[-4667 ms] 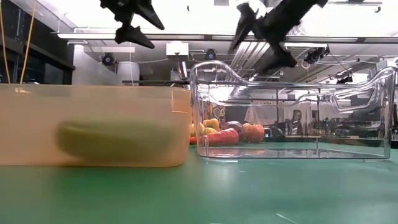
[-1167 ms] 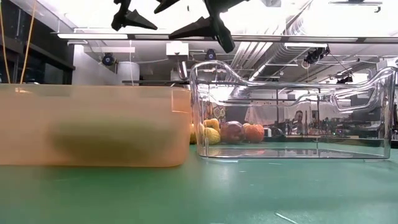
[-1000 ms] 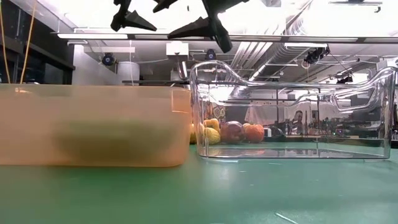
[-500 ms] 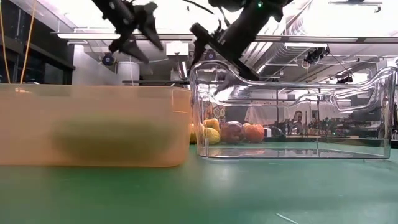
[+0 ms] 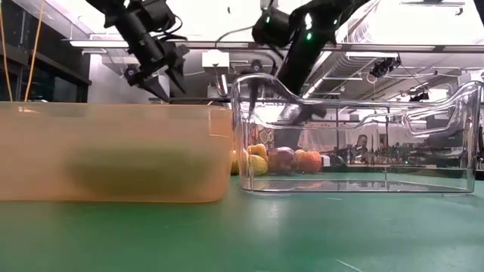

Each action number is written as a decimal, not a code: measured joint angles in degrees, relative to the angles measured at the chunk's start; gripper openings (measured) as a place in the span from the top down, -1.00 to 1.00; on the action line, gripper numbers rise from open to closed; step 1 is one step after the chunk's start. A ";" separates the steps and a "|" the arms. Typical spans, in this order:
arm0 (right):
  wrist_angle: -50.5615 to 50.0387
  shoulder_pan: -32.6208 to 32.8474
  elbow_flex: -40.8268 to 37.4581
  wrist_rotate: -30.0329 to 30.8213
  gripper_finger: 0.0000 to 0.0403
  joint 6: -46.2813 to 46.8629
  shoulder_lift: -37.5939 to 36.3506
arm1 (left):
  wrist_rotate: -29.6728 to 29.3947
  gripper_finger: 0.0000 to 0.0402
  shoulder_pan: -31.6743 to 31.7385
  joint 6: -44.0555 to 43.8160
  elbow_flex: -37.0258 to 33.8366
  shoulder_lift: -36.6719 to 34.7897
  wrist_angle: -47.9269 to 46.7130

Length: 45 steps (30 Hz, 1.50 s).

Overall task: Sort produce into baskets
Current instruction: Put the corn into the orange bin

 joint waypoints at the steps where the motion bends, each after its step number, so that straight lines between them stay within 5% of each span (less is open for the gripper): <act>1: 0.05 -0.51 0.00 -0.40 -0.81 -0.29 0.83 | -0.33 -0.58 0.88 0.25 0.00 0.00 -0.02; 13: 2.77 -5.00 0.00 -9.20 -0.81 -0.91 7.05 | -0.79 -0.58 4.96 -0.42 0.00 0.00 -1.93; 33: 5.86 -4.81 0.00 -3.29 -0.78 5.21 10.98 | -1.02 -0.58 4.67 -4.40 0.00 0.00 -5.86; 38: 5.92 -5.40 0.00 -3.16 -0.44 4.77 10.98 | 0.03 -0.58 3.26 -2.74 0.00 0.00 -5.17; 45: 6.19 -4.70 -0.01 -7.52 0.44 3.04 10.87 | 5.21 -0.58 0.13 -8.55 0.00 -0.02 -5.14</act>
